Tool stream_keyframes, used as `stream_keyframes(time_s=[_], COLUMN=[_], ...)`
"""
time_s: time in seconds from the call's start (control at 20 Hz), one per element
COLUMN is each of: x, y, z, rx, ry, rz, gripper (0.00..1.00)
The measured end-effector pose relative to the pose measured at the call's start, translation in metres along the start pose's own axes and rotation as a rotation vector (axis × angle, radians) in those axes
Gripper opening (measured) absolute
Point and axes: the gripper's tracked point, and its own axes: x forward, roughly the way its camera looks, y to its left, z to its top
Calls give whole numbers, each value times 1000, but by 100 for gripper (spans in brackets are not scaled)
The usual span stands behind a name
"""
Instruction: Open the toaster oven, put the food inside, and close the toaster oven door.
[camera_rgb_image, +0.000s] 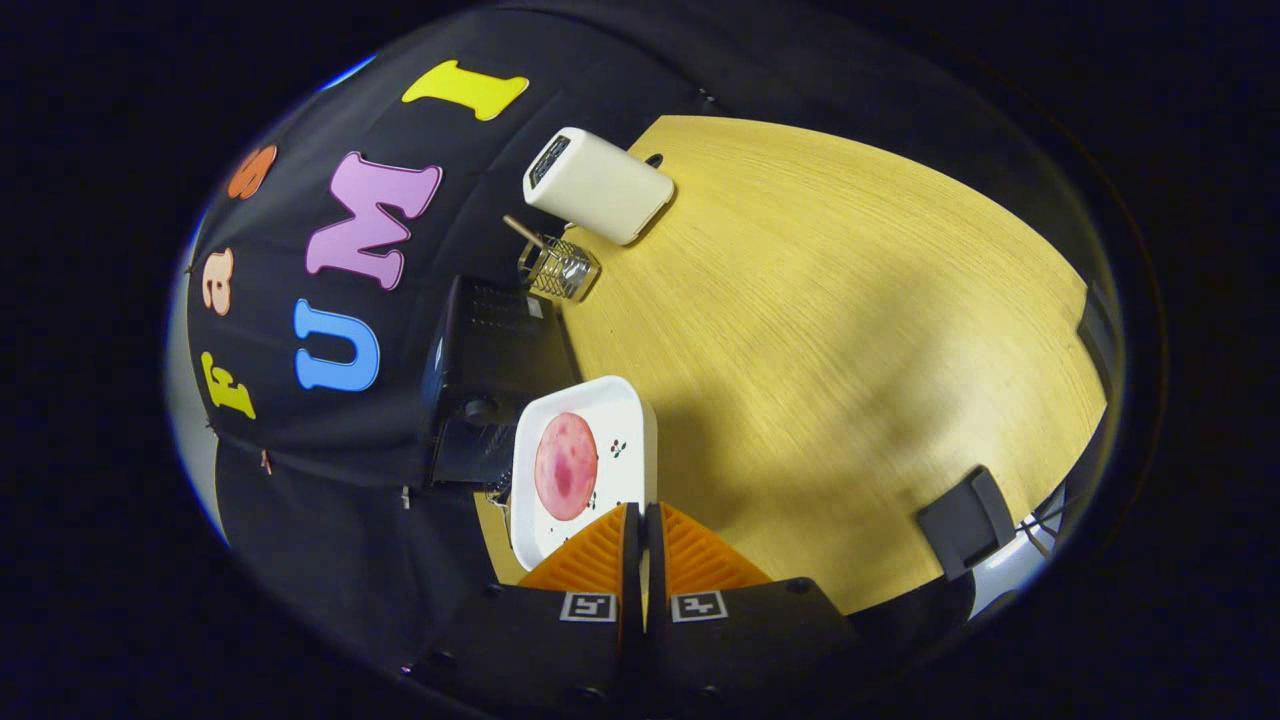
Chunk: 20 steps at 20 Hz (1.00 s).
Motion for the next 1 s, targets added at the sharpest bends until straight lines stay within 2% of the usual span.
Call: stream_keyframes(time_s=[0.15,0.3,0.75,1.0], x=[3,16,89,139], y=[28,57,135,159], z=[-34,-66,-115,-126], rx=[15,-21,-88,-96], ry=[17,43,48,28], rz=[32,61,107,87], gripper=[5,5,6,5])
